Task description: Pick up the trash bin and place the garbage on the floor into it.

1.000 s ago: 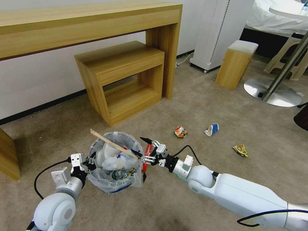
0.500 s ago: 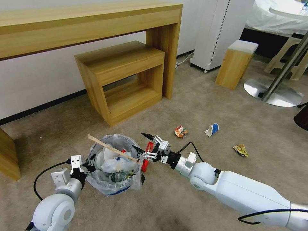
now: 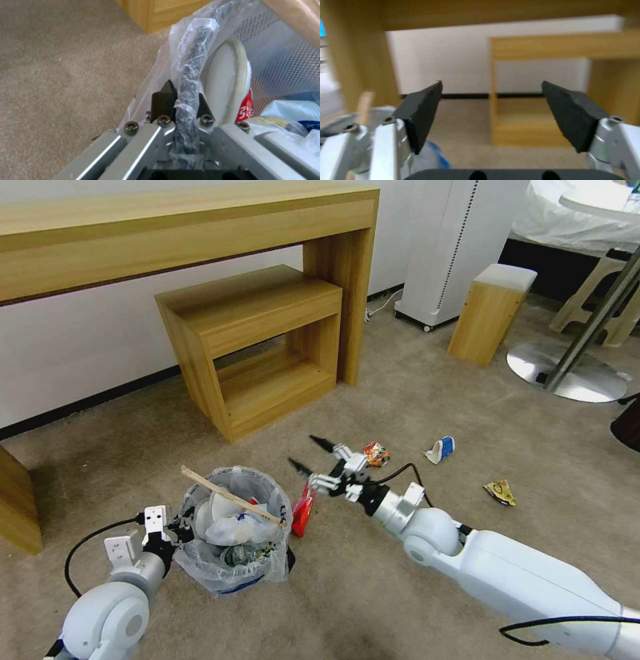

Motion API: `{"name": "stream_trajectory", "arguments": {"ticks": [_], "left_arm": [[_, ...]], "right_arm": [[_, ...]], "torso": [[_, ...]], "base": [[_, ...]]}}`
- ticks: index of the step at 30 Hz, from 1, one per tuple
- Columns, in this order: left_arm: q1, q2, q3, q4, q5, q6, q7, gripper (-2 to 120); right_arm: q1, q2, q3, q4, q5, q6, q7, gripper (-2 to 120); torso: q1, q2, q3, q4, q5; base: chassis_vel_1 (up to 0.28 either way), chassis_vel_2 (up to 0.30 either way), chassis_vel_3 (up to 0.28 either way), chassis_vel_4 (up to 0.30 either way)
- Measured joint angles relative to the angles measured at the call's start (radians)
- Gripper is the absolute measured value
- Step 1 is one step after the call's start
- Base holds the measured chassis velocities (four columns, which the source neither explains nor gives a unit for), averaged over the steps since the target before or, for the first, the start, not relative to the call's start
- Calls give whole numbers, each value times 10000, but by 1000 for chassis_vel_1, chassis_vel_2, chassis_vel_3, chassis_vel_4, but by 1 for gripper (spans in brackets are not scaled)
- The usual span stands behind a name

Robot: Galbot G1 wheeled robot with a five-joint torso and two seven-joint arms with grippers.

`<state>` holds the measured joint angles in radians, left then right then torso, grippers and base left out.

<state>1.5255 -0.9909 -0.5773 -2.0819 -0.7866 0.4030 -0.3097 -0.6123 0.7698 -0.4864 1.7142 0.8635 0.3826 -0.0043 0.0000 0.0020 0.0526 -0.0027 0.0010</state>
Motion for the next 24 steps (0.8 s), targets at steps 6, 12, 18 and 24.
{"name": "stream_trajectory", "arguments": {"ticks": [6,12,18,24], "left_arm": [[-9,-37,10,5,-3,-14,0,0],[-13,-103,20,3,18,-46,25,0],[44,-103,-34,-72,24,-81,43,0],[88,-124,-60,-192,33,-81,55,0]], "right_arm": [[-371,-128,425,-112,1066,-815,1324,92],[-430,605,506,-580,2087,-2079,3640,100],[-341,1443,355,-1472,3131,-3095,4943,100],[-290,2199,224,-2557,3451,-3576,5346,100]], "torso": [[0,1,0,1,0],[0,0,1,4,-2],[0,0,1,3,-3],[0,0,1,1,-4]], "base": [[0,0,0,0],[0,0,0,0],[0,0,0,0],[0,0,0,0]]}}
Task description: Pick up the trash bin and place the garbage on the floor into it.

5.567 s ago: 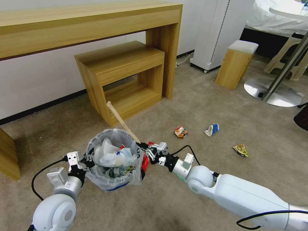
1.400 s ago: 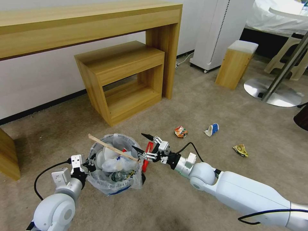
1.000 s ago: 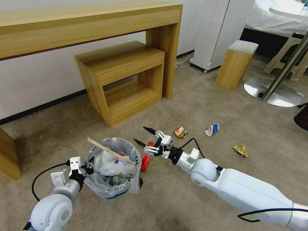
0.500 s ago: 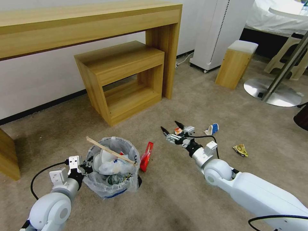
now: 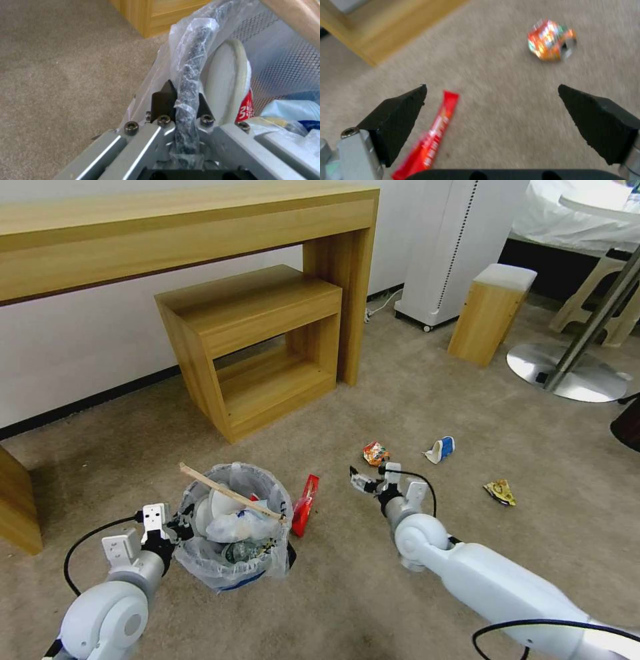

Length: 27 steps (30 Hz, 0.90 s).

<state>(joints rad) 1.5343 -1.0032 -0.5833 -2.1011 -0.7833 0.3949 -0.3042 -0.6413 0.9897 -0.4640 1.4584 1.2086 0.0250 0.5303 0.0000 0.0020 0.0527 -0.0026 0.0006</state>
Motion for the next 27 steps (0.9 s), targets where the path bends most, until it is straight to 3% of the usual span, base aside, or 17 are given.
{"name": "stream_trajectory", "arguments": {"ticks": [7,17,27], "left_arm": [[-7,-17,51,-87,11,0,5,0],[-6,-100,110,-150,79,-103,76,0],[102,-124,34,-322,100,-143,134,0]], "right_arm": [[198,816,-179,-964,241,-431,113,100],[552,2607,-799,-2843,346,-892,-438,100],[685,3112,-924,-3951,162,-1031,-625,100]], "torso": [[-1,0,0,1,0],[0,-1,0,2,-1],[0,0,-1,0,0]], "base": [[0,0,0,0],[0,0,0,0],[0,0,0,0]]}}
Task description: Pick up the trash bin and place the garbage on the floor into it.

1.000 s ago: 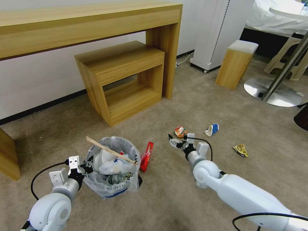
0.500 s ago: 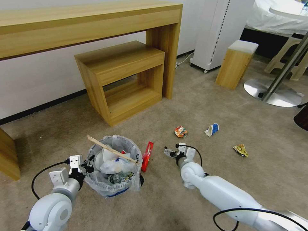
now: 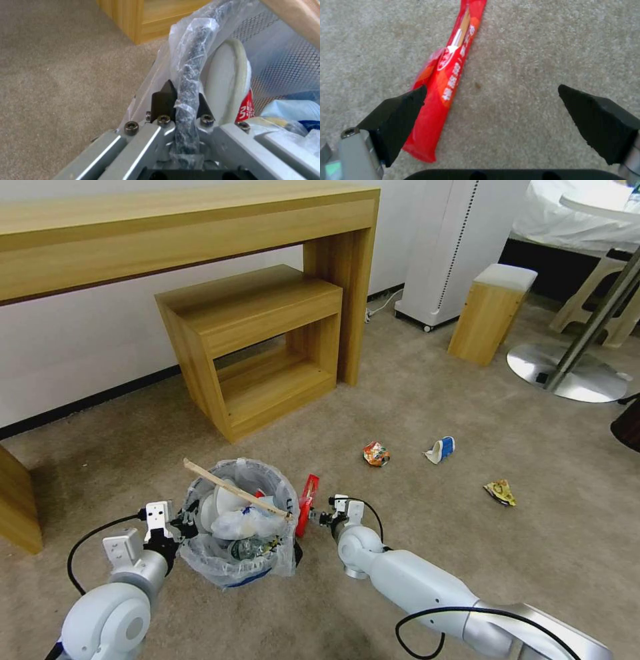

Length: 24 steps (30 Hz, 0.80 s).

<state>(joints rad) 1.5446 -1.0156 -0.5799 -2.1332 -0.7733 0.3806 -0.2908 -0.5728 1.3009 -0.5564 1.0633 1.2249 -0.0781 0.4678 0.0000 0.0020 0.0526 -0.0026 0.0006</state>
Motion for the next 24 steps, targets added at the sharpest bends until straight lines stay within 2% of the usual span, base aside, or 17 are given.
{"name": "stream_trajectory", "arguments": {"ticks": [11,24], "left_arm": [[58,-78,5,-134,37,-30,12,0],[164,-185,-62,-308,59,-45,25,0]], "right_arm": [[264,365,-144,-738,-102,-55,-328,100],[509,1156,-397,-1987,-699,-76,-805,100]], "torso": [[0,0,0,1,0],[0,0,0,1,1]], "base": [[0,0,0,0],[0,0,0,0]]}}
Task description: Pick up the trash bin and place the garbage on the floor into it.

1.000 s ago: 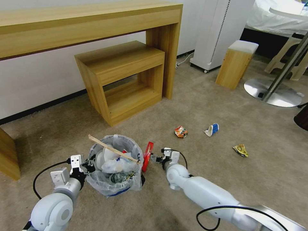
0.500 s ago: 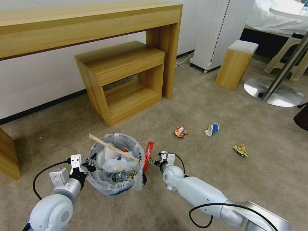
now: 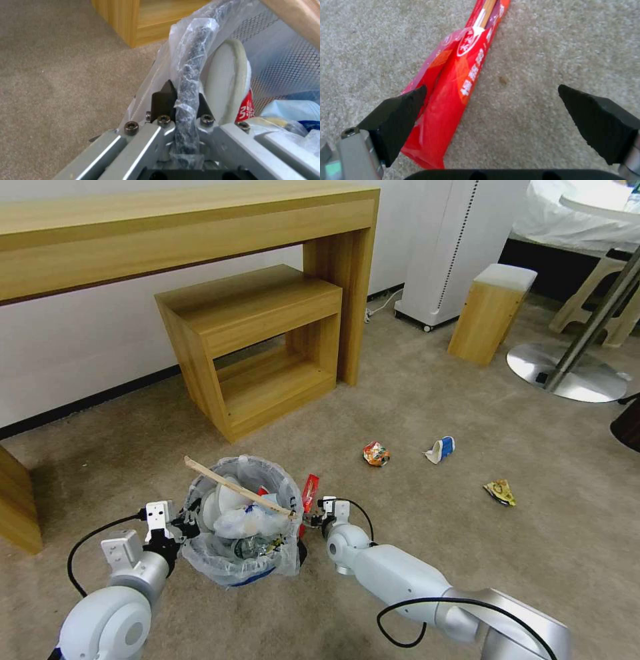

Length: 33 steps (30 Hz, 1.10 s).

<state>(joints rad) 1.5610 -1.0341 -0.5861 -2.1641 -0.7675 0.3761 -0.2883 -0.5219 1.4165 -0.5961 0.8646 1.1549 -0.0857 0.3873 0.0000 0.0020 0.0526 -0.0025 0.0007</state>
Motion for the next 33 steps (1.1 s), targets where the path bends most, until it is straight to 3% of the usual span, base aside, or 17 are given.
{"name": "stream_trajectory", "arguments": {"ticks": [10,13,17,24,33], "left_arm": [[13,-99,43,-43,49,-64,68,0],[13,-123,44,-43,58,-91,98,0],[12,-197,46,-53,76,-133,128,0],[106,-246,44,-119,145,-201,192,0],[216,-304,37,-223,207,-308,273,0]], "right_arm": [[106,482,-161,-462,-257,-60,-200,100],[187,645,-378,-706,-528,-43,-419,97],[298,902,-454,-1061,-692,-299,-394,86],[366,1185,-370,-1655,-1075,-452,-394,84],[291,1123,-310,-2014,-1499,-257,-904,54]], "torso": [[0,0,0,1,-1],[0,0,0,1,-1],[0,0,0,1,0],[0,0,0,1,0],[0,1,-1,-1,0]], "base": [[0,0,0,0],[0,0,0,0],[0,0,0,0],[0,0,0,0],[0,0,0,0]]}}
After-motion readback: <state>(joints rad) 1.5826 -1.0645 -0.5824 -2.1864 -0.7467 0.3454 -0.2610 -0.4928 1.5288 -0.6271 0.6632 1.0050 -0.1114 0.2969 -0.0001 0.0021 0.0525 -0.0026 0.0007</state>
